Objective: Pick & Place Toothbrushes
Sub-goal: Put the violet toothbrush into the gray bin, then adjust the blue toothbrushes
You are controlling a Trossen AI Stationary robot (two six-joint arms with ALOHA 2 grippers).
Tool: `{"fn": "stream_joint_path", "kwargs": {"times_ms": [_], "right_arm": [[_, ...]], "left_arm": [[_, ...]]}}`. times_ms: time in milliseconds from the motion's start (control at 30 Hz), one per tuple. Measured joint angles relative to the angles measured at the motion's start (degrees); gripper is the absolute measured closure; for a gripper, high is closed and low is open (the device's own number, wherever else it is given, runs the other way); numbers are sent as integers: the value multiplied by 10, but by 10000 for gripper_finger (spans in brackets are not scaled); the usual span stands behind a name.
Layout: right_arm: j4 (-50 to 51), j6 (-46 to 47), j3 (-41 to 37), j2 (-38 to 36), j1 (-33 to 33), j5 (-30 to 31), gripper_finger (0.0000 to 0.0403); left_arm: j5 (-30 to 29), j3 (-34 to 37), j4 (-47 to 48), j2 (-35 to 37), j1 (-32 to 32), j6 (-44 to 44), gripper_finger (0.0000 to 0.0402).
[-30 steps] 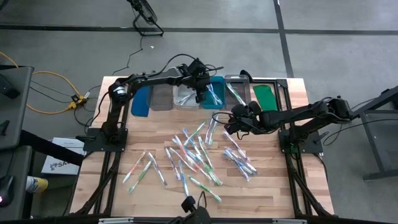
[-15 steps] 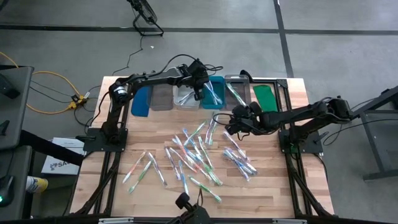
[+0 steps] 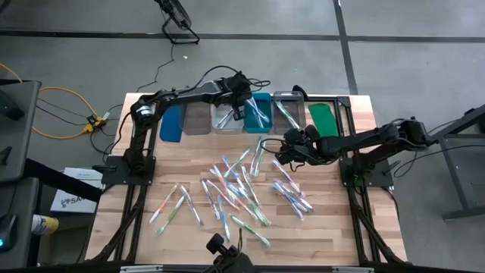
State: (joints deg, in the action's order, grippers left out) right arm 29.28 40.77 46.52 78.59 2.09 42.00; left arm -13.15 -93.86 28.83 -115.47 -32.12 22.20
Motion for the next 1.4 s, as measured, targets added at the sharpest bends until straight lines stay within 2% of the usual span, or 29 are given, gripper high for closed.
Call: {"fn": "stream_joint_path", "kwargs": {"times_ms": [267,367,467,633,700,900,1033,1233,1400], "right_arm": [[-20,-5,0,0,0,1,184],[-35,-23,0,0,0,1,184],[-85,-81,0,0,-6,0,184],[-214,-209,0,0,-50,-16,184],[-269,-249,0,0,-82,-62,184],[-382,-298,0,28,-211,-286,184],[-410,-304,0,54,-287,-381,184],[-376,-334,51,113,-343,-445,184],[-292,-369,146,181,-343,-444,184]], "left_arm": [[-44,0,43,40,-1,3,401],[-35,0,62,41,-2,4,401],[-3,0,70,41,-1,24,401],[4,0,85,46,-1,31,401],[4,0,86,52,-1,36,401],[11,0,87,68,0,53,401],[36,17,73,79,-1,65,401],[71,87,18,113,-2,65,401],[100,152,-58,157,-1,60,401]]}}
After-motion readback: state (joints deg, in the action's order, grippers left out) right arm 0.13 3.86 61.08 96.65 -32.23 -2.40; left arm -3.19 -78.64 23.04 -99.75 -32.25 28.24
